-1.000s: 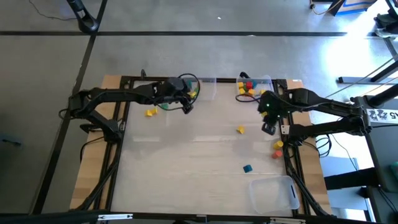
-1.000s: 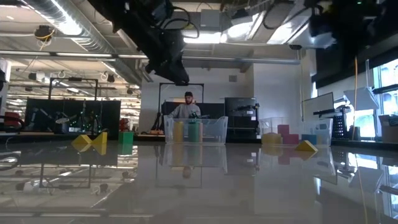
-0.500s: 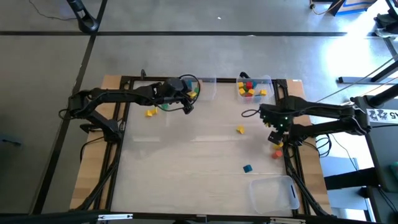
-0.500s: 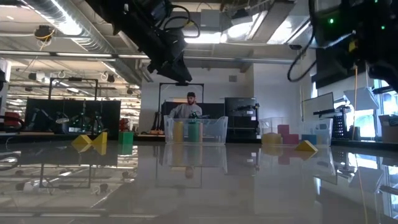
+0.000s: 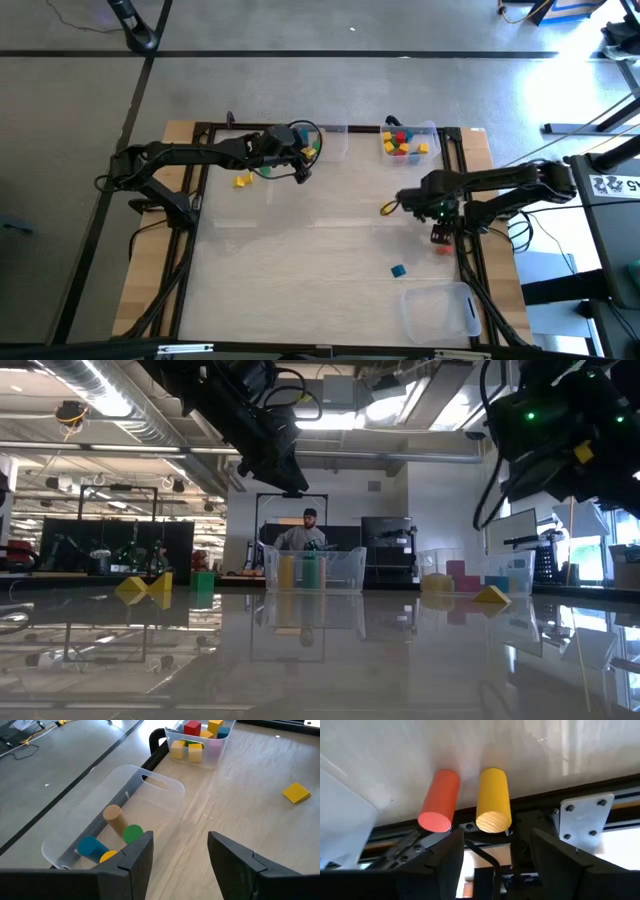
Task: Sort blocks by size
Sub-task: Put the yellow cylindrical block into the top left transparent bin
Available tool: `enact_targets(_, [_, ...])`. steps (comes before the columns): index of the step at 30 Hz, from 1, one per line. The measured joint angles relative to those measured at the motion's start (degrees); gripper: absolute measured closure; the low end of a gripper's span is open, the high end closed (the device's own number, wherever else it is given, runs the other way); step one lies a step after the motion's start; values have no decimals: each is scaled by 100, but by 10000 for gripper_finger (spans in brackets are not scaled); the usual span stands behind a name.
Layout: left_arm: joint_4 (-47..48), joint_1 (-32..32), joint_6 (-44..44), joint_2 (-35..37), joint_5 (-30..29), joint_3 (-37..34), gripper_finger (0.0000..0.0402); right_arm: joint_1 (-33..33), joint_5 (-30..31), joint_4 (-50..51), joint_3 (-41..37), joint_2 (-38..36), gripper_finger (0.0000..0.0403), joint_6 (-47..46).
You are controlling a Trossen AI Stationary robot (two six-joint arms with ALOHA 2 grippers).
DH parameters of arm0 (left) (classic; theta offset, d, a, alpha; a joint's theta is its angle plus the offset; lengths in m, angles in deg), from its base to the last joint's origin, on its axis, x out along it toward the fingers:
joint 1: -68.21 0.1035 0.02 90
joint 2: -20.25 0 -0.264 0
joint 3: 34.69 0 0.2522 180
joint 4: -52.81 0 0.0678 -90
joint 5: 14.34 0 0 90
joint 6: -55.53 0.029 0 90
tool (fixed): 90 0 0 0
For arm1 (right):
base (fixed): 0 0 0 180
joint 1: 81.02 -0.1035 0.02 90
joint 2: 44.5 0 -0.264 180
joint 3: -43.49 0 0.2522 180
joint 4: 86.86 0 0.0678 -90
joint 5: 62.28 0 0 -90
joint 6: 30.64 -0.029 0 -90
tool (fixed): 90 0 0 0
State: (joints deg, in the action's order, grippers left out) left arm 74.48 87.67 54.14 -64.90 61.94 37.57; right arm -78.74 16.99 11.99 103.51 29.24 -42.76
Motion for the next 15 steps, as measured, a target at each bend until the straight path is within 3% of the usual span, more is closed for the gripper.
enact_targets(7, [14,1,10,-2,0,2,226,-429,118,-99,0,527,182,-14])
enact_targets(15, [23,1,31,-2,1,4,226,-456,220,-120,-1,721,182,-163])
